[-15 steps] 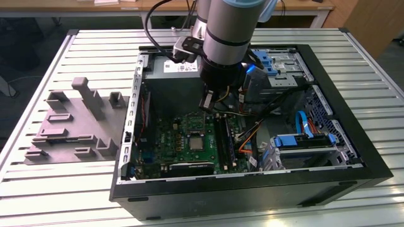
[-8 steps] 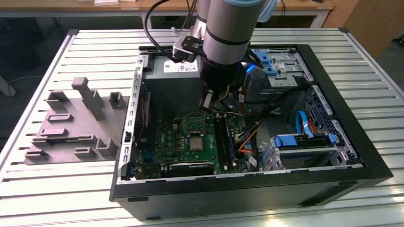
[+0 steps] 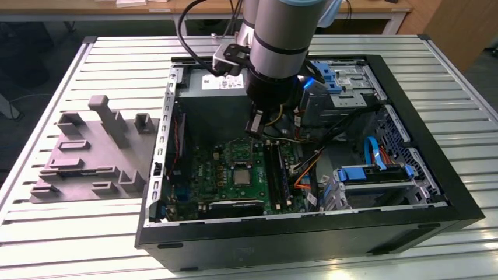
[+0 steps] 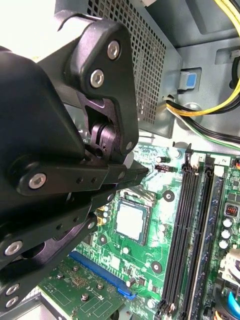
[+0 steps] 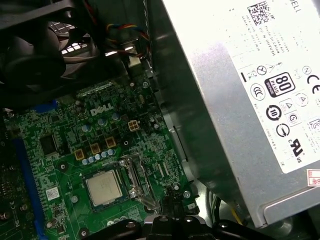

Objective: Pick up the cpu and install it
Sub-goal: 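Close the cpu cover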

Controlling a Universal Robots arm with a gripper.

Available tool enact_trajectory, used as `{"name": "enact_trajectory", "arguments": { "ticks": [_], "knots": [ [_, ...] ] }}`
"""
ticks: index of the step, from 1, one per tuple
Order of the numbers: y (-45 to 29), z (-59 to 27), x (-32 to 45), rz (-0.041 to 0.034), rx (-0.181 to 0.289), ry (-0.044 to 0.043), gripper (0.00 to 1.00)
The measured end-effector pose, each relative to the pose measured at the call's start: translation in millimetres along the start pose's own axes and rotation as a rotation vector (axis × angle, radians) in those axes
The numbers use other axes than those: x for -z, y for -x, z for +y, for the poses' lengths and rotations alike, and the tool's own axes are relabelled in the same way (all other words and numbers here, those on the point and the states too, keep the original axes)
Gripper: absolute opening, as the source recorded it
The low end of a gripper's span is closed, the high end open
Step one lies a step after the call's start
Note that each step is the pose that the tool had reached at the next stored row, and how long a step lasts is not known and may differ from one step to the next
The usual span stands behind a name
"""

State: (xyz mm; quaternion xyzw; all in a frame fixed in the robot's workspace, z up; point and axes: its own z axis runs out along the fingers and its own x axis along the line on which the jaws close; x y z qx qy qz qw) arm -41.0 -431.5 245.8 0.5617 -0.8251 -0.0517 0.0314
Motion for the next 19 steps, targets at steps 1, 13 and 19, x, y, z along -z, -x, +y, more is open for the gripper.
{"name": "enact_trajectory", "arguments": {
  "ticks": [1, 13, 19],
  "knots": [
    [0.0, 0.1, 0.2, 0.0002, 0.001, 0.0000, 0.11],
    [-0.2, 0.6, 1.4, 0.0015, 0.015, 0.0004, 0.11],
    [-0.2, 0.7, 1.8, -0.0008, 0.020, 0.0014, 0.11]
  ]
}}
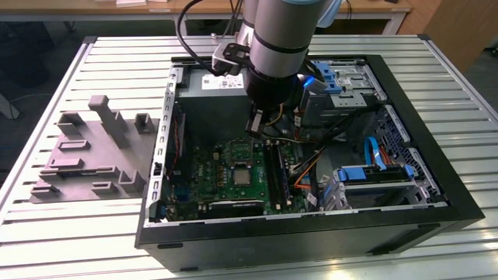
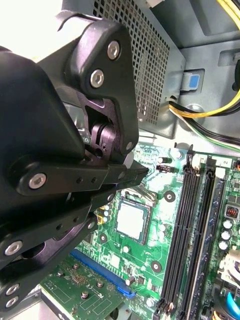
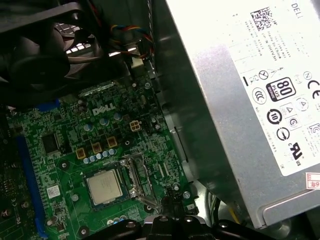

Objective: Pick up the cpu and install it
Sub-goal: 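Close the cpu cover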

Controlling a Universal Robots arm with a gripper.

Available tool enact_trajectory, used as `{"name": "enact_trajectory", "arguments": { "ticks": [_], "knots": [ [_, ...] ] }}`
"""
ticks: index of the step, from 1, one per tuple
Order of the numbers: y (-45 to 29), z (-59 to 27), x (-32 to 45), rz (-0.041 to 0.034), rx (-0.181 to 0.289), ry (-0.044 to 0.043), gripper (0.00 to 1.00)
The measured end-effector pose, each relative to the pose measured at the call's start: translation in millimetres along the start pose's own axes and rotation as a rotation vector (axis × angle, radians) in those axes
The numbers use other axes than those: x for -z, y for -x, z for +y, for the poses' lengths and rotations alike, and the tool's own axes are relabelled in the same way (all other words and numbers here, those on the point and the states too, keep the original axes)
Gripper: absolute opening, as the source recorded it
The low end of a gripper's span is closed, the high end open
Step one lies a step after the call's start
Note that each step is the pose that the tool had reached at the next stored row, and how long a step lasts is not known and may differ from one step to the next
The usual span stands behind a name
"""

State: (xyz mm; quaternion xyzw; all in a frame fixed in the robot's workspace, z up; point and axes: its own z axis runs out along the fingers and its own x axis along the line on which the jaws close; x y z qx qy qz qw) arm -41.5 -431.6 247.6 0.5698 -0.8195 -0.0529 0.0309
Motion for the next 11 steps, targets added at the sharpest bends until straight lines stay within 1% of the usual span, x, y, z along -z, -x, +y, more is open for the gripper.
{"name": "enact_trajectory", "arguments": {
  "ticks": [5, 11],
  "knots": [
    [-0.3, 0.4, 0.4, -0.0005, 0.008, 0.0007, 0.11],
    [-0.6, 1.0, 0.9, -0.0033, 0.019, 0.0023, 0.11]
  ]
}}
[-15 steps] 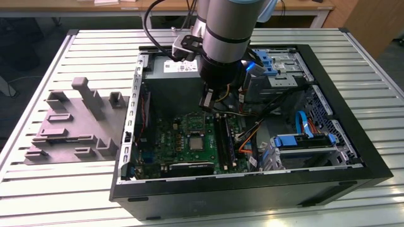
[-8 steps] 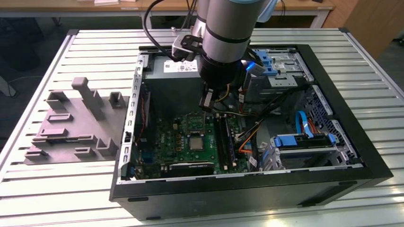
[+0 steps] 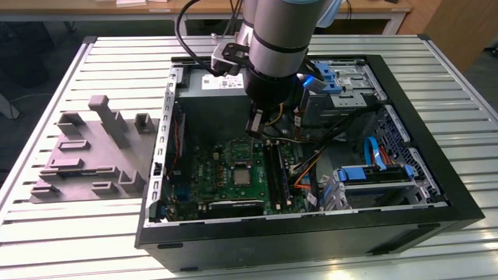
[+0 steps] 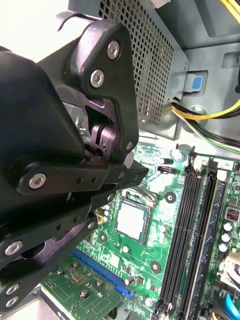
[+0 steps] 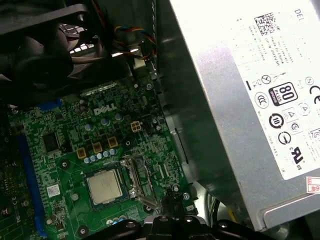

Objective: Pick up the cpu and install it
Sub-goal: 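Close the cpu cover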

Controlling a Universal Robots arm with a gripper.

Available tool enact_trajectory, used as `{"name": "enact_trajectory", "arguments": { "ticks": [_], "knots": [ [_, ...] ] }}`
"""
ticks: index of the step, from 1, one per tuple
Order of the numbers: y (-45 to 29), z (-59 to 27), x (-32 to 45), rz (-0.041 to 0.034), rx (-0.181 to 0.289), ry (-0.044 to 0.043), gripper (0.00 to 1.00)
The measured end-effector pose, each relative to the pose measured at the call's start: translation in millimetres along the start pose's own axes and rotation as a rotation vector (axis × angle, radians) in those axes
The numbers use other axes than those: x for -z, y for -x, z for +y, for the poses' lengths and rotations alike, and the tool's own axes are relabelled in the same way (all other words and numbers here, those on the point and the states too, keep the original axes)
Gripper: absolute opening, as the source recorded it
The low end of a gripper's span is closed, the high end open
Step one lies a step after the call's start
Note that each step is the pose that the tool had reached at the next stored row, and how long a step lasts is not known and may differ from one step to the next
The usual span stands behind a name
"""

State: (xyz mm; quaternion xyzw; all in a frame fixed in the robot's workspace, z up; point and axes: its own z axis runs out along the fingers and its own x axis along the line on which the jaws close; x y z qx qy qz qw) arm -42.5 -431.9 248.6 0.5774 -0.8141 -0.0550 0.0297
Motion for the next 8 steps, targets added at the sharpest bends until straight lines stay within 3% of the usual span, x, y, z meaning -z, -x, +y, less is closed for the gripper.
{"name": "enact_trajectory", "arguments": {
  "ticks": [8],
  "knots": [
    [-1.1, 1.0, 0.3, 0.0005, 0.017, 0.0008, 0.11]
  ]
}}
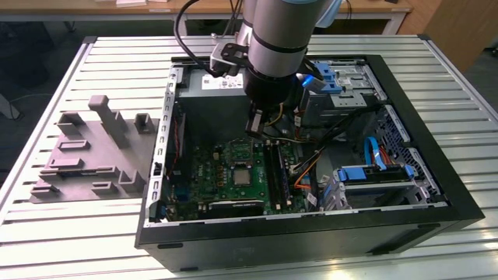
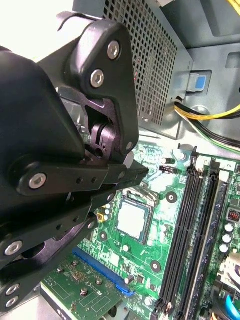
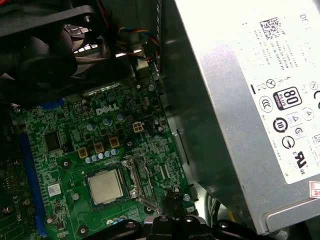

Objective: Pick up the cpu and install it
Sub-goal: 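Close the cpu cover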

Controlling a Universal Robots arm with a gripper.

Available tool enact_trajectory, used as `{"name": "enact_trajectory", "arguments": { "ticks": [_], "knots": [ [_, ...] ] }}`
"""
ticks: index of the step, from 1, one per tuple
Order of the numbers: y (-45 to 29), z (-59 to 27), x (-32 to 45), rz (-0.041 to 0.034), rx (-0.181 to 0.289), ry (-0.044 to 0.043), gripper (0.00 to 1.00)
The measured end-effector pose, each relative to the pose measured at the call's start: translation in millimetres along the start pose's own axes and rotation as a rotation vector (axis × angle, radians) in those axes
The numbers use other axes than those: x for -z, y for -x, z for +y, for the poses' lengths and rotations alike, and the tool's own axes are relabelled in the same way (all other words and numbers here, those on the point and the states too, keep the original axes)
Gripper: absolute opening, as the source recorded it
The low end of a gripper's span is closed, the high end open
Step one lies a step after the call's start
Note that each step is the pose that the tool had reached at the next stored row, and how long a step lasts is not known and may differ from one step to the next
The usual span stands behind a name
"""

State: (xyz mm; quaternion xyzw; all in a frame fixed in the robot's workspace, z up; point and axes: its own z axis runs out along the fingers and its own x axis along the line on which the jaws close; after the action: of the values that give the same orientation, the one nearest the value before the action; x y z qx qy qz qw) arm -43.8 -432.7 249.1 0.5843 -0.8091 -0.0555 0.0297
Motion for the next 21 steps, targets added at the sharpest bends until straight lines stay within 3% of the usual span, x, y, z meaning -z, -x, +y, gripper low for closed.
{"name": "enact_trajectory", "arguments": {
  "ticks": [21],
  "knots": [
    [-2.8, -0.1, 1.9, -0.0007, 0.029, 0.0019, 0.11]
  ]
}}
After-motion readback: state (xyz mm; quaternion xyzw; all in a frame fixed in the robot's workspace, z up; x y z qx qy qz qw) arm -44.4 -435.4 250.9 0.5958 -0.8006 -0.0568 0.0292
